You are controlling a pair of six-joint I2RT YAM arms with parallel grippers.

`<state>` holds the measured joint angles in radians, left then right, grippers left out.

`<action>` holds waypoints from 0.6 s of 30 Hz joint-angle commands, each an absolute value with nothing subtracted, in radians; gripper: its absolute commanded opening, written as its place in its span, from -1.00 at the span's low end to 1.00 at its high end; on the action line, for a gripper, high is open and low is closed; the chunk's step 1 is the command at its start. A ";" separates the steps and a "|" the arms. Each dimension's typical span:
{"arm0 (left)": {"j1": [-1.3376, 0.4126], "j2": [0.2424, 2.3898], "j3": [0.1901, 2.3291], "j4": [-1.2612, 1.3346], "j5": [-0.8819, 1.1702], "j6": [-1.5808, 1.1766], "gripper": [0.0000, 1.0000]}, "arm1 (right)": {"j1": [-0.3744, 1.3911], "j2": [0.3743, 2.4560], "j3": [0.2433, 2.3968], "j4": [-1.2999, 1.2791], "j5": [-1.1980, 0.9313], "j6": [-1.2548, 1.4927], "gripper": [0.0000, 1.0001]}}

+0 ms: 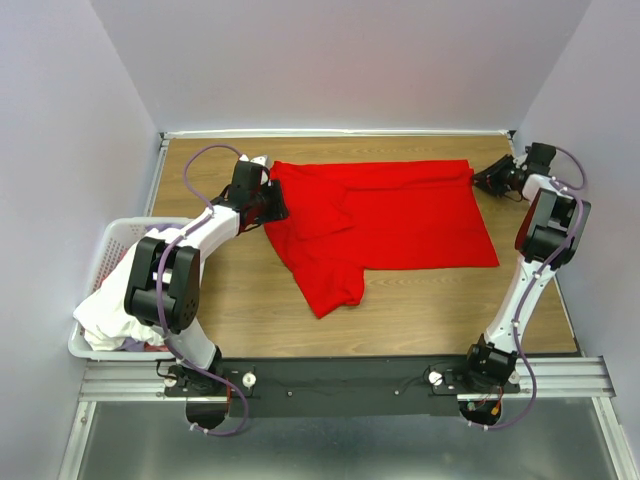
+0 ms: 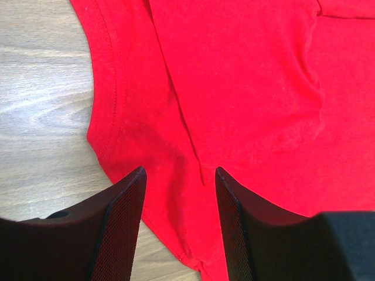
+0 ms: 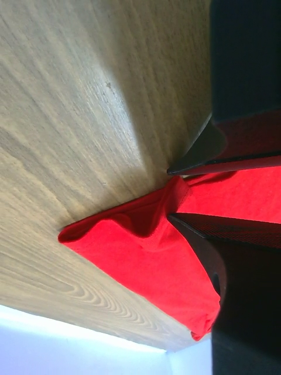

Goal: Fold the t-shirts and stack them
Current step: Fold the tshirt

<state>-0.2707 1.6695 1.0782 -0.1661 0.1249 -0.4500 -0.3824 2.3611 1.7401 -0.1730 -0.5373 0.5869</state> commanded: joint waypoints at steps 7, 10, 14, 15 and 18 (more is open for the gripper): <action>-0.275 1.666 1.097 -0.173 0.110 -0.454 0.17 | -0.365 2.421 1.747 -0.193 -0.503 0.588 -0.21; -0.275 1.670 1.098 -0.173 0.114 -0.454 0.17 | -0.362 2.405 1.729 -0.193 -0.509 0.578 -0.22; -0.275 1.677 1.101 -0.170 0.118 -0.454 0.17 | -0.362 2.395 1.712 -0.195 -0.517 0.568 -0.35; -0.275 1.678 1.103 -0.170 0.120 -0.454 0.17 | -0.362 2.393 1.712 -0.195 -0.517 0.566 -0.41; -0.275 1.678 1.106 -0.170 0.120 -0.453 0.17 | -0.362 2.379 1.715 -0.195 -0.515 0.568 -0.66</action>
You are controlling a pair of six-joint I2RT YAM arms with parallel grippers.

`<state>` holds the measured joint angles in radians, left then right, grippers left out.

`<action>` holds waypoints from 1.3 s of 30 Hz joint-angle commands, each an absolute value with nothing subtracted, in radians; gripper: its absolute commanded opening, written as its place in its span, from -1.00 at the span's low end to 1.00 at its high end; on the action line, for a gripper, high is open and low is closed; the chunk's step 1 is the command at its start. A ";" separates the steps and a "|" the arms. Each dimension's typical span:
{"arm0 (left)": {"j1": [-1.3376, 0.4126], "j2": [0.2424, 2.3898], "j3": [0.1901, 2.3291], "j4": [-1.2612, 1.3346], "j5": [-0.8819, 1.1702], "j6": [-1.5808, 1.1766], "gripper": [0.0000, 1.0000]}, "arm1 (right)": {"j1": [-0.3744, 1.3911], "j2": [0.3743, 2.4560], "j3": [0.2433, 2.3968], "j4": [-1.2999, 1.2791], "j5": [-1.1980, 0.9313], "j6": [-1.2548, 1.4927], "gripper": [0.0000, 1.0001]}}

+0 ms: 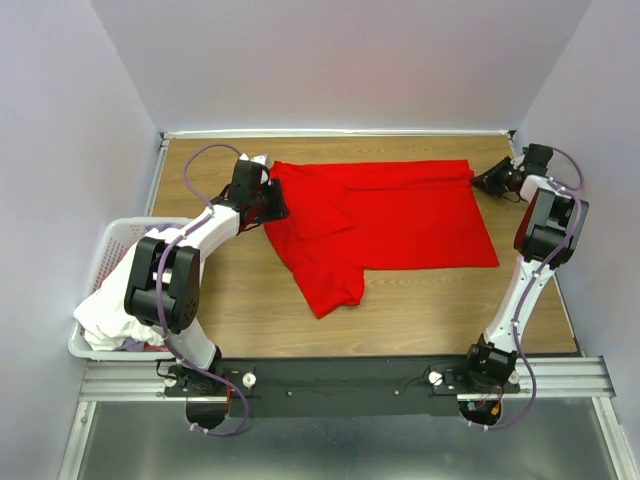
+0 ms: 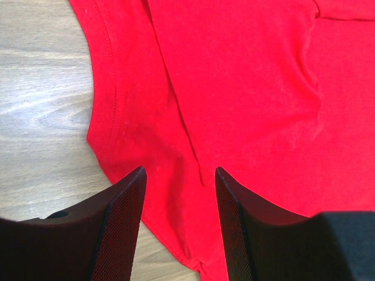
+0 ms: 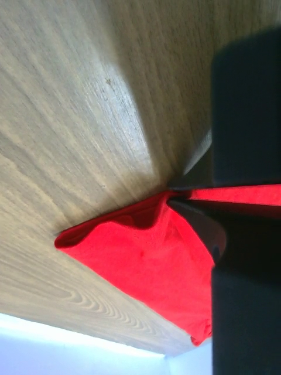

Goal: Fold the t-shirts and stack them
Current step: Fold the tshirt

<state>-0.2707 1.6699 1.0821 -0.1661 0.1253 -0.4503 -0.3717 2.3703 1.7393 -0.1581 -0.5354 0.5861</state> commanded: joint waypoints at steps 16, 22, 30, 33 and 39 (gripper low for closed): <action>-0.273 1.667 1.109 -0.196 0.100 -0.451 0.17 | -0.364 2.286 1.724 -0.275 -0.511 0.540 -0.87; -0.270 1.671 1.112 -0.206 0.095 -0.446 0.17 | -0.364 2.283 1.729 -0.317 -0.515 0.522 -0.86; -0.255 1.655 1.108 -0.219 0.075 -0.439 0.17 | -0.379 2.283 1.746 -0.359 -0.502 0.495 -0.86; -0.245 1.649 1.112 -0.227 0.068 -0.434 0.17 | -0.387 2.286 1.767 -0.376 -0.503 0.488 -0.85; -0.242 1.652 1.120 -0.238 0.066 -0.422 0.17 | -0.388 2.306 1.838 -0.411 -0.512 0.474 -0.78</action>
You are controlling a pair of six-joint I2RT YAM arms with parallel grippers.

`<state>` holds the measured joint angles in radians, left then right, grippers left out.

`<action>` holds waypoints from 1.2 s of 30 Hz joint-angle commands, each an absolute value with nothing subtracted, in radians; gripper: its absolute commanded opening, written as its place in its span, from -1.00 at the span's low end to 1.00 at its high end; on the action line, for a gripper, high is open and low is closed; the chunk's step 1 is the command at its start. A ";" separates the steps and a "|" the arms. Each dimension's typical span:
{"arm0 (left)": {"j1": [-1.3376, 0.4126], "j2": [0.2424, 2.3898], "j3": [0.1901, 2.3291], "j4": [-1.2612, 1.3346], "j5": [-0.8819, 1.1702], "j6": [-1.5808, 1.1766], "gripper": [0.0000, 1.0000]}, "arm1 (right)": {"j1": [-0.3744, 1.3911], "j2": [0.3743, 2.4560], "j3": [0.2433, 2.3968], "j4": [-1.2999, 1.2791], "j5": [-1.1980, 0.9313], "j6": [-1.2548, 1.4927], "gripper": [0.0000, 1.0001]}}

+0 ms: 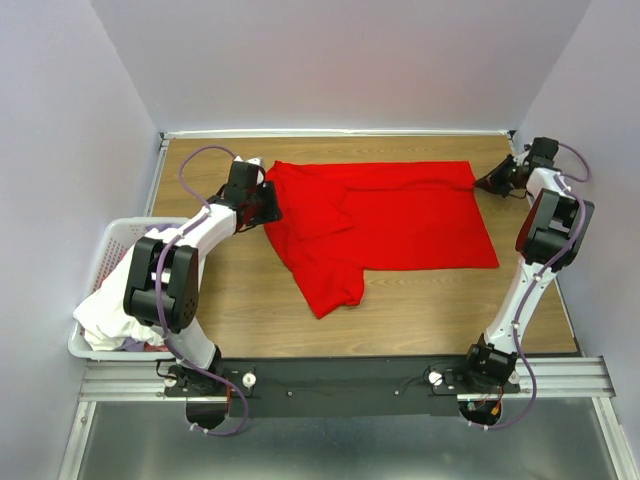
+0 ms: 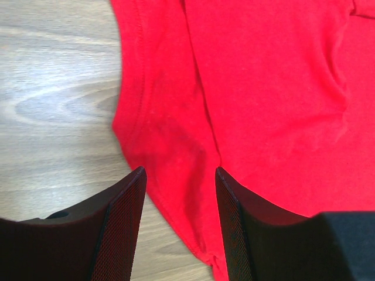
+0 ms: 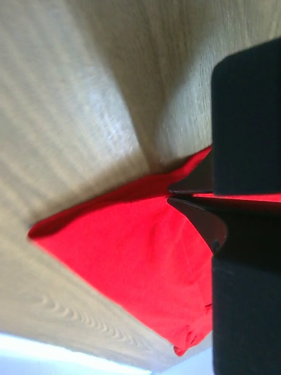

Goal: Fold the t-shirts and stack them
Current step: Fold the tshirt

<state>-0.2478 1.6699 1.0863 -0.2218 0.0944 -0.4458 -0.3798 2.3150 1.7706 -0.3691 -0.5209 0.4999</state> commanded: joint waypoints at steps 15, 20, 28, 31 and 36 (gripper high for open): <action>-0.236 1.667 1.126 -0.259 0.071 -0.408 0.17 | -0.388 2.332 1.816 -0.482 -0.497 0.414 -0.73; -0.236 1.667 1.126 -0.267 0.072 -0.408 0.17 | -0.380 2.286 1.799 -0.506 -0.465 0.387 -0.55; -0.239 1.651 1.115 -0.324 0.052 -0.410 0.18 | -0.275 2.060 1.585 -0.541 -0.195 0.354 0.01; -0.256 1.646 1.097 -0.354 0.049 -0.413 0.18 | -0.204 1.950 1.455 -0.548 -0.068 0.360 0.10; -0.316 1.651 1.074 -0.402 0.028 -0.416 0.18 | -0.095 1.823 1.298 -0.552 -0.005 0.370 0.18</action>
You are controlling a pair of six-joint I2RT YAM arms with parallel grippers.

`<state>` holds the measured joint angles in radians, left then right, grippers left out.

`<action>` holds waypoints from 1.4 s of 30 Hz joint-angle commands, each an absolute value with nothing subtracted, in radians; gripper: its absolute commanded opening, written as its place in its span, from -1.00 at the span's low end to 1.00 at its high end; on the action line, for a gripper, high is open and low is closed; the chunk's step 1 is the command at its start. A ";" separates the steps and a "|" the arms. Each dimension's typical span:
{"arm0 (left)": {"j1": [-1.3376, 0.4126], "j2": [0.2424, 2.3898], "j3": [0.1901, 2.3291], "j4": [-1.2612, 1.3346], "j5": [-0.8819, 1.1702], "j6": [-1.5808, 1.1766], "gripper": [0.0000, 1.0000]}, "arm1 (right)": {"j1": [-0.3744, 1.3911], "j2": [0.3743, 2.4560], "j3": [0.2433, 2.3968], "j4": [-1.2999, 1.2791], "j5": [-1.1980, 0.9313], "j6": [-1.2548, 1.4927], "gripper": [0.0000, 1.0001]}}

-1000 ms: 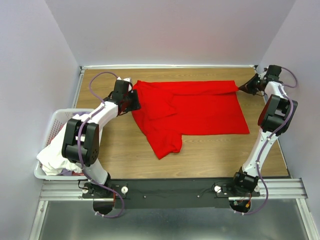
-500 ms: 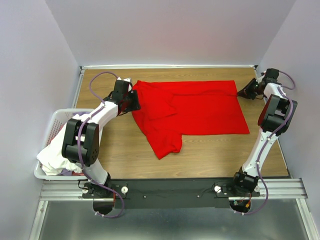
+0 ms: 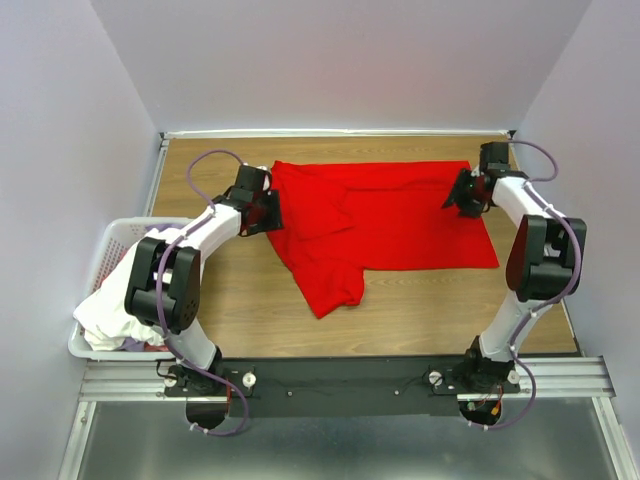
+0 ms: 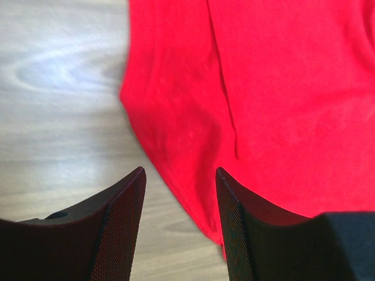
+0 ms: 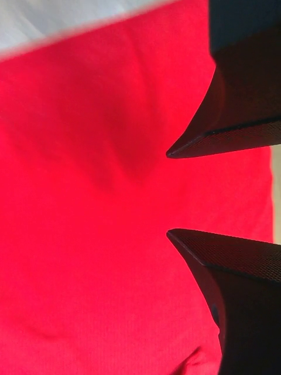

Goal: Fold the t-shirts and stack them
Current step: Fold the tshirt

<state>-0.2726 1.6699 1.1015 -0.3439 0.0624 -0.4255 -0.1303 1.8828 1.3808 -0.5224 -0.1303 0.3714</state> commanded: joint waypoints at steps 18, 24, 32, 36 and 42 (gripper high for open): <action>-0.465 1.687 1.049 -0.525 -0.084 -0.500 0.18 | -0.003 1.643 1.212 -0.580 -0.020 0.351 0.63; -0.489 1.701 1.051 -0.532 -0.117 -0.528 0.16 | 0.026 1.615 1.192 -0.577 -0.034 0.350 0.64; -0.505 1.755 1.065 -0.526 -0.147 -0.538 0.02 | 0.031 1.583 1.167 -0.575 -0.046 0.351 0.64; -0.515 1.773 1.058 -0.529 -0.153 -0.537 -0.03 | 0.031 1.568 1.151 -0.571 -0.038 0.353 0.64; -0.538 1.792 1.054 -0.545 -0.167 -0.541 -0.15 | 0.032 1.566 1.141 -0.563 -0.046 0.357 0.64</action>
<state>-0.5186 1.7397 1.0618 -0.5167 -0.1463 -0.5243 0.0261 1.5890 1.1606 -0.5659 -0.0429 0.3576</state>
